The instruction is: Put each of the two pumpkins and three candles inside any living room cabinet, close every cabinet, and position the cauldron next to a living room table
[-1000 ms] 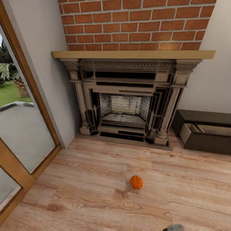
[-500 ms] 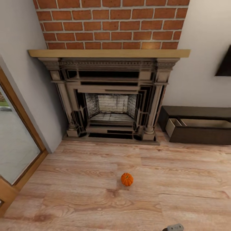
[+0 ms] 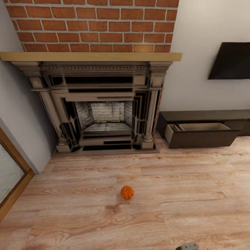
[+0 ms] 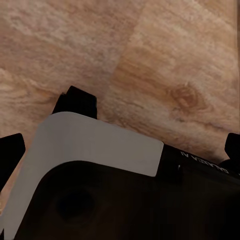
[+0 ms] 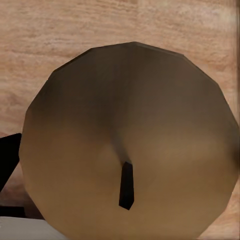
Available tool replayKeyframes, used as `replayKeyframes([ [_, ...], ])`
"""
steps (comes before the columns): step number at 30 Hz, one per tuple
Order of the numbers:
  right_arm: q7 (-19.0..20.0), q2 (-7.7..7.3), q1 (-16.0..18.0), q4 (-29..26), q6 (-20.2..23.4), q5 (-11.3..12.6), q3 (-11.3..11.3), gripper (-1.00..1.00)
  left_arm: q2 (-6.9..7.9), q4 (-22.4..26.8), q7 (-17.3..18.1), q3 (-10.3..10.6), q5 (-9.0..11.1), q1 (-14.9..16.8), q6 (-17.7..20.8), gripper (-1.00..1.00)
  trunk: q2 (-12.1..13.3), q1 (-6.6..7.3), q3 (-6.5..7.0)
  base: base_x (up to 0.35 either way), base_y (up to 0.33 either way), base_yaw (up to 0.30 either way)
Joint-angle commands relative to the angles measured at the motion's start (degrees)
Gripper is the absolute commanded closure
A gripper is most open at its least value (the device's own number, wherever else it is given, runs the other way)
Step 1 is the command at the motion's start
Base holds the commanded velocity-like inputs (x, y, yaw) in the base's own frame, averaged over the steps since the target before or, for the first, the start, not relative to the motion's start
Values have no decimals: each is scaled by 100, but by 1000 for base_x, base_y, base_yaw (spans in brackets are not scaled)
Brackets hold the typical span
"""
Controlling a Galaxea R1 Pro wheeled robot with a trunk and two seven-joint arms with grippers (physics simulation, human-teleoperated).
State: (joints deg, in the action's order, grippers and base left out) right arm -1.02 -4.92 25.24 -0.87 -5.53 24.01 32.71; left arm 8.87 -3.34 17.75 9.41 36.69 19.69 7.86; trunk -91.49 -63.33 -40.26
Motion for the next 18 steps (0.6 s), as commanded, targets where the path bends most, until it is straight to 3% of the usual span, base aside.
replayKeyframes([
  [1,-4,0,0,0,-1,10,-1,100,0,0,0,0,0,0,-1,-100,0,0,0,0,0,-274],
  [18,-4,1,-2,8,-10,12,-1,100,6,0,0,0,5,0,-2,-100,0,0,-1,0,0,-280],
])
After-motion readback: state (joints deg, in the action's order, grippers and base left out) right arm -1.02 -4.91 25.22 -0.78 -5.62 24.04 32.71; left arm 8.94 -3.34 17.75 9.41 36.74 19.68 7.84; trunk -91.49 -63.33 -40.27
